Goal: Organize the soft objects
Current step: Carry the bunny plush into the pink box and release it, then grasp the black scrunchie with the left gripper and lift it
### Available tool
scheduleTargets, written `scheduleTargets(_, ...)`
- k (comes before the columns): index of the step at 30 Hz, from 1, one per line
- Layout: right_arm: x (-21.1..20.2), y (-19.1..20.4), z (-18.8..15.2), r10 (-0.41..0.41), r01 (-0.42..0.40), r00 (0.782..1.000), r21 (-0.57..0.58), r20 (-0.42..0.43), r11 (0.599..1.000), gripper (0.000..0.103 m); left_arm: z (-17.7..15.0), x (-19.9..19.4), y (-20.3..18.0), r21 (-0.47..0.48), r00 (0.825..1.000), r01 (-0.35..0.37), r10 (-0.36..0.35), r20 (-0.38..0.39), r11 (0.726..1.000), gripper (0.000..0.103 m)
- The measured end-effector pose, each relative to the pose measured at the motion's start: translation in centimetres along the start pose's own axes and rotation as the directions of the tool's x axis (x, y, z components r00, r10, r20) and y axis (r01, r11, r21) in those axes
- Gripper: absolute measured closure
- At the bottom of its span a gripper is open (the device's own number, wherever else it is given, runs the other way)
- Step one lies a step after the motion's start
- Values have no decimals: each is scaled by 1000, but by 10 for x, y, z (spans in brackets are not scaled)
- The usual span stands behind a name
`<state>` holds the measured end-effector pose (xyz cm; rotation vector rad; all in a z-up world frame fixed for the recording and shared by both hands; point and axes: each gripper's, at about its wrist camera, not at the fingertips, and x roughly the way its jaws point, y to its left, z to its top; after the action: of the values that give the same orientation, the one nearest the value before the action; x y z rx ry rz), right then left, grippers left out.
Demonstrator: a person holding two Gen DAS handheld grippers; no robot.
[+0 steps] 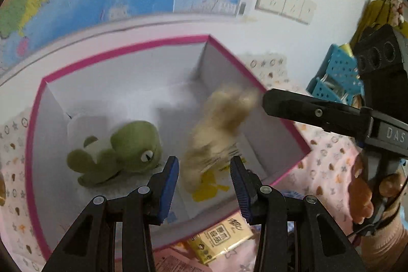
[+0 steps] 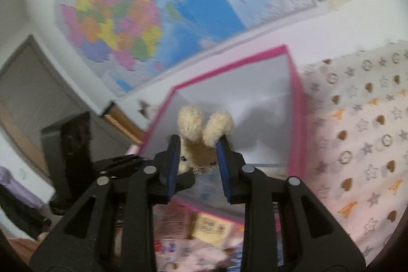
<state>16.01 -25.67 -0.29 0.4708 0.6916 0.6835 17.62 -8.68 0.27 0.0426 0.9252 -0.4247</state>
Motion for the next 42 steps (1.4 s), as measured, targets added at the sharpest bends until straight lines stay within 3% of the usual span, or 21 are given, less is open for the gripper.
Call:
scheduleTargets(2, 3, -7, -3, -85, 85, 996, 0, -18, 996, 54, -1, 6, 0, 0, 1000, -1, 1, -2, 1000, 60)
scheduleTargets(4, -2, -9, -5, -113, 113, 994, -11, -11, 994, 53, -4, 4, -3, 7, 1000, -6, 6, 3, 1000, 61)
scheduleTargets(9, -21, -4, -12, -123, 123, 992, -54, 5, 991, 53, -10, -3, -7, 54, 999, -23, 22, 32, 998, 60)
scheduleTargets(14, -31, -3, -18, -123, 123, 992, -53, -1, 991, 53, -8, -9, 1, 41, 999, -22, 20, 50, 999, 60)
scheduleTargets(23, -47, 5, -35, -85, 84, 996, -65, -18, 994, 53, -26, -42, -2, 18, 993, 50, -51, 110, 999, 56)
scheduleTargets(28, -63, 15, -56, -65, 58, 996, -106, -60, 993, 53, -48, -68, -16, 57, 984, 91, -99, 148, 994, 52)
scheduleTargets(34, -68, 12, -100, -136, 109, 974, -152, -183, 982, 49, -80, -67, -37, 85, 979, 175, -183, 96, 981, 50)
scheduleTargets(42, -46, -10, -159, -198, 161, 914, -130, -353, 978, 45, -121, -23, -58, 69, 965, 253, -247, -88, 965, 50)
